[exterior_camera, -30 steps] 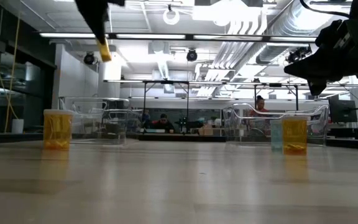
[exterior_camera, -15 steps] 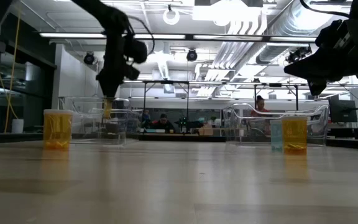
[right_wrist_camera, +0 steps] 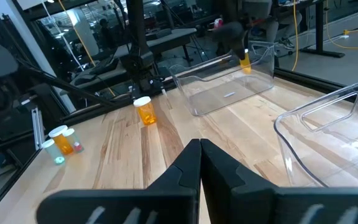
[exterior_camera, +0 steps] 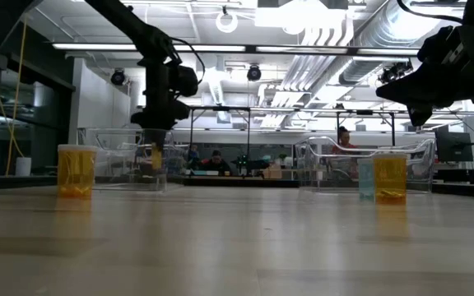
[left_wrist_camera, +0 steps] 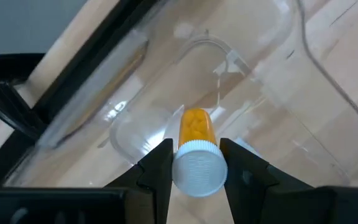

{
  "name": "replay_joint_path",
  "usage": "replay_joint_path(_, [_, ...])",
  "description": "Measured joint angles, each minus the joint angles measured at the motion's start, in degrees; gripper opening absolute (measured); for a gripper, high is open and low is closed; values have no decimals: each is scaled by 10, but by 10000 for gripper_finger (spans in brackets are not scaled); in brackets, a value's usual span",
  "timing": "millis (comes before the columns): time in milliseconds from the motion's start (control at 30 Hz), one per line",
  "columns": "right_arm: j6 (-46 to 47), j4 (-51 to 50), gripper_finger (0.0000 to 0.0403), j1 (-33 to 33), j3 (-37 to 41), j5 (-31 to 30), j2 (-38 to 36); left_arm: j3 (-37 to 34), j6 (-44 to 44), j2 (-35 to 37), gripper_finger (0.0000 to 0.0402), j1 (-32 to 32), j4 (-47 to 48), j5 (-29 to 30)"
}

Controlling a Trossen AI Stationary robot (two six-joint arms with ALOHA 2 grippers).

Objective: Pick and place medicine bottles into bin by pill shape (circle, oval)
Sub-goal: Put the small orange pill bottle into the left transparent bin

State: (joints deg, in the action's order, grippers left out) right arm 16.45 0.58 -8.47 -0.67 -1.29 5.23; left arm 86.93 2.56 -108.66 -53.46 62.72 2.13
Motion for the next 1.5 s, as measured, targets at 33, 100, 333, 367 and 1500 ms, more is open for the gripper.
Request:
replay_joint_path(33, [0,0,0,0,0,0,0,-3,-1,0,106,3,-2,1])
replay_joint_path(100, [0,0,0,0,0,0,0,-8,-9,0,106,7,-6,3])
replay_joint_path(333, [0,0,0,0,0,0,0,-23,-78,0,106,21,-40,12])
replay_joint_path(367, [0,0,0,0,0,0,0,-25,-85,0,106,24,-47,18])
replay_joint_path(1500, [0,0,0,0,0,0,0,-28,-125,0,106,33,-45,34])
